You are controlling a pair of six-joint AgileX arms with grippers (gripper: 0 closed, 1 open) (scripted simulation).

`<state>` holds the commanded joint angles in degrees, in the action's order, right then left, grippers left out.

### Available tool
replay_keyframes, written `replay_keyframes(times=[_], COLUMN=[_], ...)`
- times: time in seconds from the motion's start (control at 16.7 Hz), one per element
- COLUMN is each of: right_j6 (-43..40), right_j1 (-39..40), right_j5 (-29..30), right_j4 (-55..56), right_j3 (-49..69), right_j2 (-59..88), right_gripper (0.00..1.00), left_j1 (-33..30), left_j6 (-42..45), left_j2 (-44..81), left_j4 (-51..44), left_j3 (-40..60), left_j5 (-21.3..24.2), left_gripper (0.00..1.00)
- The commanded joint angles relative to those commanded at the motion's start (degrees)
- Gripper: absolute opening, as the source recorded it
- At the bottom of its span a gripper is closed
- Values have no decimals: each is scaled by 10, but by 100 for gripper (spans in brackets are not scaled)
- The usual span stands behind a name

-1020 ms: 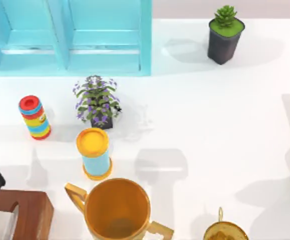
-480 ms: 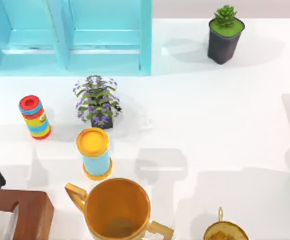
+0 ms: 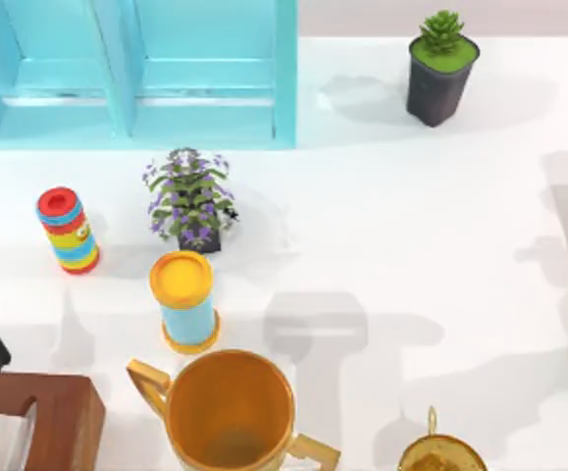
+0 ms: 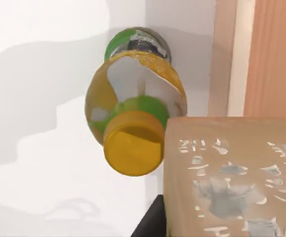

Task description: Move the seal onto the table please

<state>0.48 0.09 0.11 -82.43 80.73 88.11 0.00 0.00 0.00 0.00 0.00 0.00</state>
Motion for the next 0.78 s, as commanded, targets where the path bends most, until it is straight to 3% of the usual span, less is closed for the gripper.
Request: replay_keyframes(times=[0.42,0.78], right_j6=[8,80], right_j1=[-4,45], right_j5=[6,14], right_j4=[4,70], right_j3=[12,73], right_j2=[-9,40], right_gripper=[0,0], left_j1=[0,0], left_j6=[0,0], left_j2=[0,0], left_j4=[0,0], left_j3=[0,0], left_j5=[0,0], left_gripper=[100,100])
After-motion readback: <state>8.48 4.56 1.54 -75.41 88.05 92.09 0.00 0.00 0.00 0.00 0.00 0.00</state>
